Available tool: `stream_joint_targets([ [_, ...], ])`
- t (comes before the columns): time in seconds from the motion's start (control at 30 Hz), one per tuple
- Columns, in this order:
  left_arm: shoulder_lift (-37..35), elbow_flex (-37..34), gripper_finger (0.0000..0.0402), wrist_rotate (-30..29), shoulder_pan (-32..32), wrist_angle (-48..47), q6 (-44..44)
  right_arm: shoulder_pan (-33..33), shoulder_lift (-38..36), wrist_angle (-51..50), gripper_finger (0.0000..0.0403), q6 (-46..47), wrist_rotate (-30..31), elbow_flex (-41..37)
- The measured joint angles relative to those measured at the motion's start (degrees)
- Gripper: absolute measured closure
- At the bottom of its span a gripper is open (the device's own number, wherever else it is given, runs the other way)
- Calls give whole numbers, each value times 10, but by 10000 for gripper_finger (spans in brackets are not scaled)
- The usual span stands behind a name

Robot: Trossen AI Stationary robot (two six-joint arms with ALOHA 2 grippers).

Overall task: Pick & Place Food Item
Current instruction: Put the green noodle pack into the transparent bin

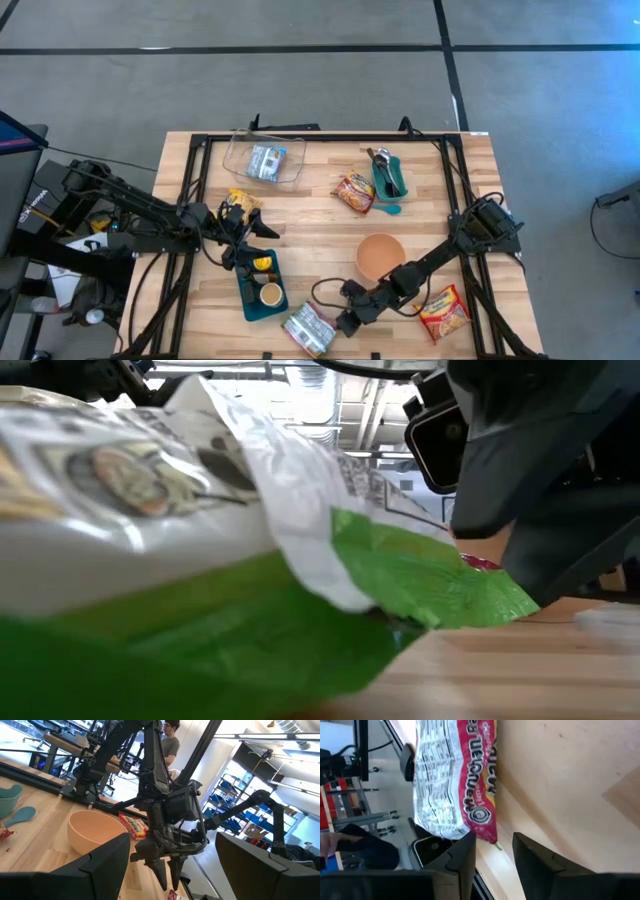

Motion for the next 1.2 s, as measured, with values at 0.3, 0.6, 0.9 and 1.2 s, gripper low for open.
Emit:
stream_joint_targets([
  [0.3, 0, 0, 112, 0, 0, 0, 0, 0, 0, 23, 279, 2, 9, 0],
  [0.6, 0, 0, 112, 0, 0, 0, 0, 4, 1, 21, 280, 7, 9, 0],
  [0.9, 0, 0, 112, 0, 0, 0, 0, 13, 2, 24, 280, 12, 24, 2],
  [1.2, 0, 0, 112, 0, 0, -1, 0, 8, 58, 24, 280, 3, 4, 45],
])
